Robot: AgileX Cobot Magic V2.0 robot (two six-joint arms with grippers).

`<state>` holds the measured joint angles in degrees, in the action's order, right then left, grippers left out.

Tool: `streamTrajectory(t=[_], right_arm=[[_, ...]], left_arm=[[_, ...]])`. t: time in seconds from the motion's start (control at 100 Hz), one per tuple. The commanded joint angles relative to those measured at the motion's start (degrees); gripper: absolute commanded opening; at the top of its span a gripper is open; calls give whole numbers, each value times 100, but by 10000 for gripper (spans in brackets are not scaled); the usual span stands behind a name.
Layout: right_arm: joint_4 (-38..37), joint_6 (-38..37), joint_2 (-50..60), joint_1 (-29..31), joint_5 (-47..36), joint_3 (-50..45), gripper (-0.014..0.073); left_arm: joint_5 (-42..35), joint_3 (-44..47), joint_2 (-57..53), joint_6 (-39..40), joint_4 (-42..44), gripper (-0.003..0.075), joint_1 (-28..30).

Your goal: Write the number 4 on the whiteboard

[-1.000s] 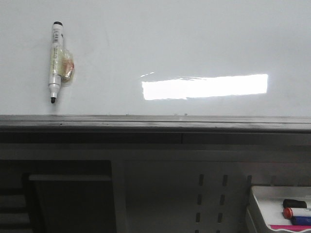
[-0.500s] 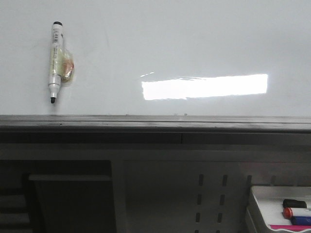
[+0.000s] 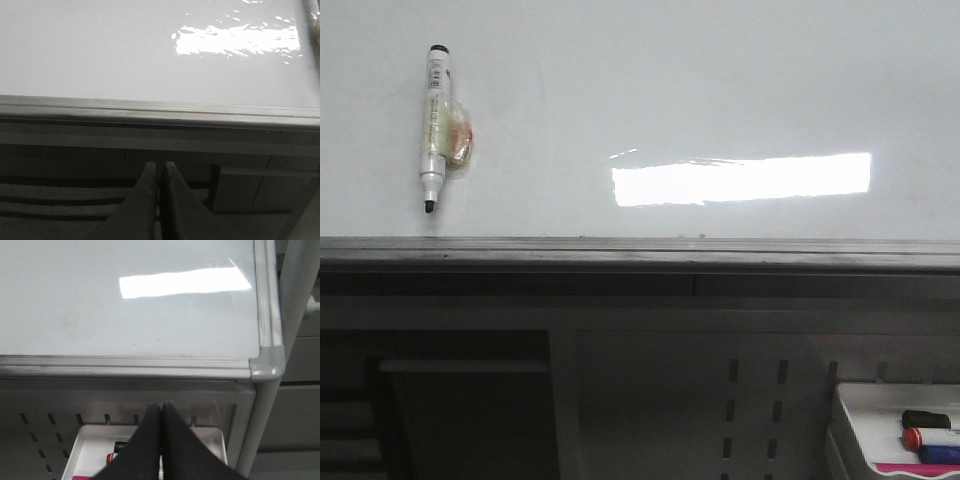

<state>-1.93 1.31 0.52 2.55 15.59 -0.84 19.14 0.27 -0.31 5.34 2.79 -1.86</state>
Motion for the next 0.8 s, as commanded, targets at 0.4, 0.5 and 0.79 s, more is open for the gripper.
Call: streamTrajectory(t=[0.4,0.5,0.79], right_arm=[[651,68,86,35,-642,-71,-64],[667,68,86,35,-602,19,-64],[681,68,-405,35,-257,520,-64]], left_arm=[[-1088,193,-145,6,-137,-20,-27],[-1114,169,-145,6,-160,-20,-27],[-976,-125,318,6,-160,-20,-27]])
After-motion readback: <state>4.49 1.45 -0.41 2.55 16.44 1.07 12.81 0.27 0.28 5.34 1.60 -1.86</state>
